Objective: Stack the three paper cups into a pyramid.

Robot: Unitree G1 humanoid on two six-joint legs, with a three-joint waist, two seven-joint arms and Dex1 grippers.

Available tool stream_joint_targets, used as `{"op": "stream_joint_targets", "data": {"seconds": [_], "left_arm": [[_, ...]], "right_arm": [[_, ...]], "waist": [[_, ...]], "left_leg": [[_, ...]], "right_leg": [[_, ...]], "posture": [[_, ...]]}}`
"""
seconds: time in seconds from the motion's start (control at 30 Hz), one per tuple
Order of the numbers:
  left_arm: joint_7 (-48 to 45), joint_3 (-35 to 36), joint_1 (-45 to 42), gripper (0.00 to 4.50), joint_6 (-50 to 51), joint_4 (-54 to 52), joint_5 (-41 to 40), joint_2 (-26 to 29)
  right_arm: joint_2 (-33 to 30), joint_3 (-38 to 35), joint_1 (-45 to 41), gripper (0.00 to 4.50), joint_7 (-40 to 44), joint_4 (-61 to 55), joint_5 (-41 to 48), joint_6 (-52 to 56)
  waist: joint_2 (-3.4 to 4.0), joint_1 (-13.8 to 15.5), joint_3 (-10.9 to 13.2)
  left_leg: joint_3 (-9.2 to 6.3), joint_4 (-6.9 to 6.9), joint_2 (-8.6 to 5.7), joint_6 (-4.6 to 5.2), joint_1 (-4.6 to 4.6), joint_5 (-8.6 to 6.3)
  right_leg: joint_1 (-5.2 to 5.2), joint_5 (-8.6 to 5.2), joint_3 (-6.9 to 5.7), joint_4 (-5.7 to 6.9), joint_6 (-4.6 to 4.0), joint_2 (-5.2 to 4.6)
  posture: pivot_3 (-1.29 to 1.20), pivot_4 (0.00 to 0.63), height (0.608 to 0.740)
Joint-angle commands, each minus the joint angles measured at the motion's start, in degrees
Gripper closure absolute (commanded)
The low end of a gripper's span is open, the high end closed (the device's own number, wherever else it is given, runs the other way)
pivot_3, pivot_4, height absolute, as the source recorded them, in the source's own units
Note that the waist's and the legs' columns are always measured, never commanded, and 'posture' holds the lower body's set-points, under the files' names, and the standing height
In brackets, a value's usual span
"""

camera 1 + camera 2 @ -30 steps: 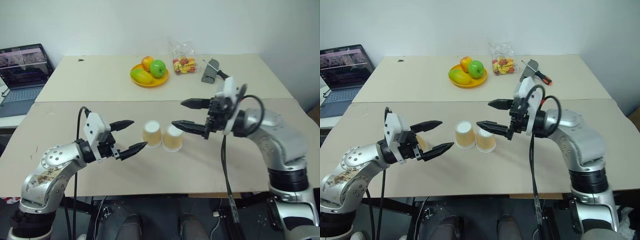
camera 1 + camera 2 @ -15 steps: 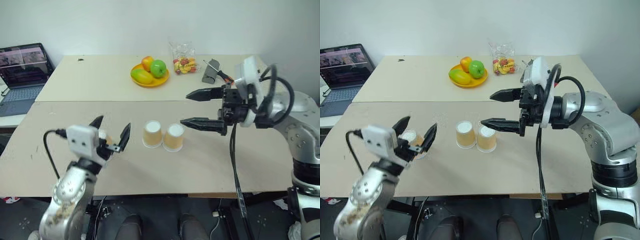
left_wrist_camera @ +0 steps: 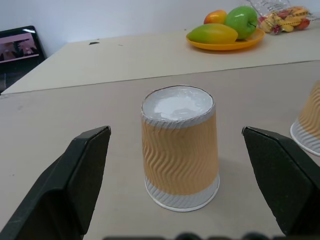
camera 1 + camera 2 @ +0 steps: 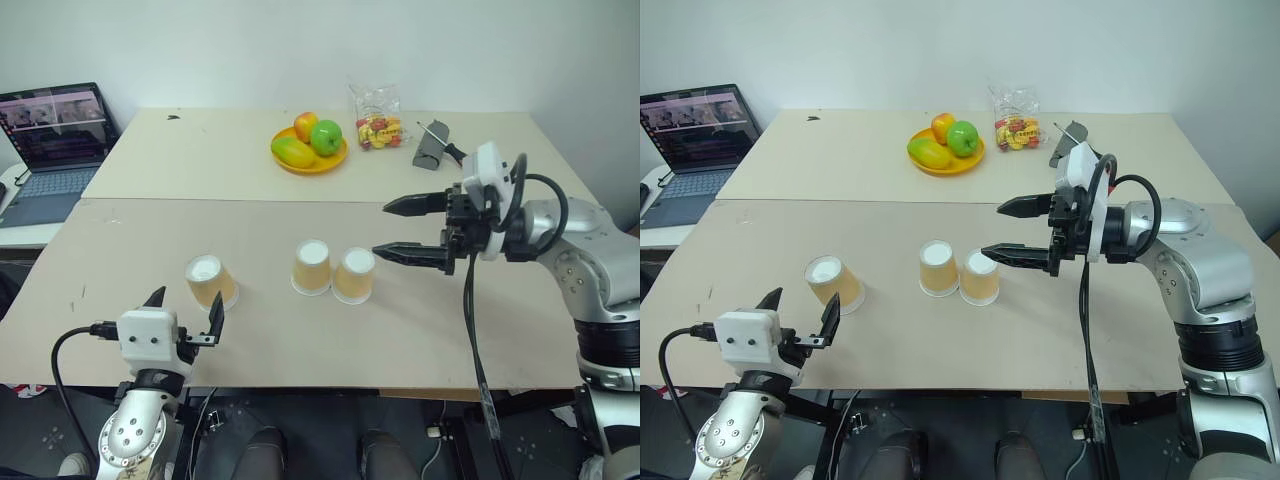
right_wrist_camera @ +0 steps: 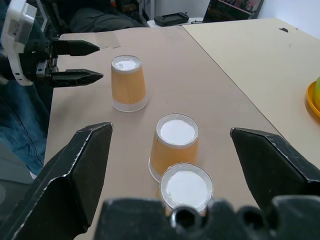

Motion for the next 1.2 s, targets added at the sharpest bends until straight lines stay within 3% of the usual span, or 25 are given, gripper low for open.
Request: {"op": "stream_joint_targets", "data": {"seconds": [0.03, 0.4, 0.8, 0.9, 0.97, 1.2], "left_arm": [[-1.51, 0.91, -2.99, 0.0, -2.4, 3.38, -0.24, 0.94], [-5.5, -0.26, -13.26, 0.0, -0.27, 12.61, -0.67, 4.0], [-7.54, 0.49, -17.68, 0.0, 1.7, 14.84, -1.84, 4.92], [-7.57, 0.89, -18.4, 0.67, 2.22, 15.21, -1.76, 5.12], [-7.72, 1.05, -18.77, 1.41, 2.44, 15.29, -1.61, 5.31], [-8.34, 1.9, -23.65, 1.41, 2.39, 15.93, -2.52, 6.09]], "right_arm": [[-0.23, -2.22, -1.08, 0.04, -0.51, -1.61, 0.96, -0.56], [-1.42, -4.96, 3.8, 0.04, -1.69, -1.26, 1.03, -0.1], [-0.96, -6.34, 8.04, 0.04, -5.21, -2.37, 1.01, 0.03], [-0.96, -6.6, 8.2, 0.0, -5.68, -2.68, 1.38, 0.2], [-0.93, -6.86, 8.28, 0.0, -6.14, -2.89, 1.58, 0.32], [-0.38, -6.7, 8.71, 0.0, -7.47, -2.67, 1.2, -0.02]], "waist": [[0.0, 0.0, 0.0], [0.0, 0.02, 0.0], [0.0, 0.01, 0.0], [0.0, -0.01, 0.0], [0.0, -0.01, 0.0], [0.0, 0.01, 0.0]], "left_leg": [[0.0, 0.0, 0.0, 0.0, 0.0, 0.0], [-0.02, 0.0, -0.01, 0.0, -0.03, 0.0], [-0.03, 0.0, 0.0, 0.0, -0.02, 0.0], [-0.03, 0.0, 0.0, 0.0, -0.02, 0.0], [-0.02, 0.0, 0.0, 0.0, -0.01, 0.0], [-0.03, 0.0, 0.0, -0.01, -0.03, 0.01]], "right_leg": [[0.0, 0.01, 0.0, 0.0, 0.01, 0.0], [0.0, 0.04, -0.02, -0.01, 0.05, 0.0], [-0.01, 0.05, -0.02, 0.0, 0.06, 0.0], [-0.01, 0.06, -0.01, 0.0, 0.07, 0.0], [0.0, 0.06, -0.01, 0.01, 0.07, 0.0], [0.0, 0.06, -0.02, 0.0, 0.08, 0.0]], "posture": [[0.0, 0.15, 0.74], [0.0, 0.15, 0.74], [0.0, 0.15, 0.74], [0.0, 0.15, 0.74], [0.0, 0.15, 0.74], [0.0, 0.15, 0.74]]}}
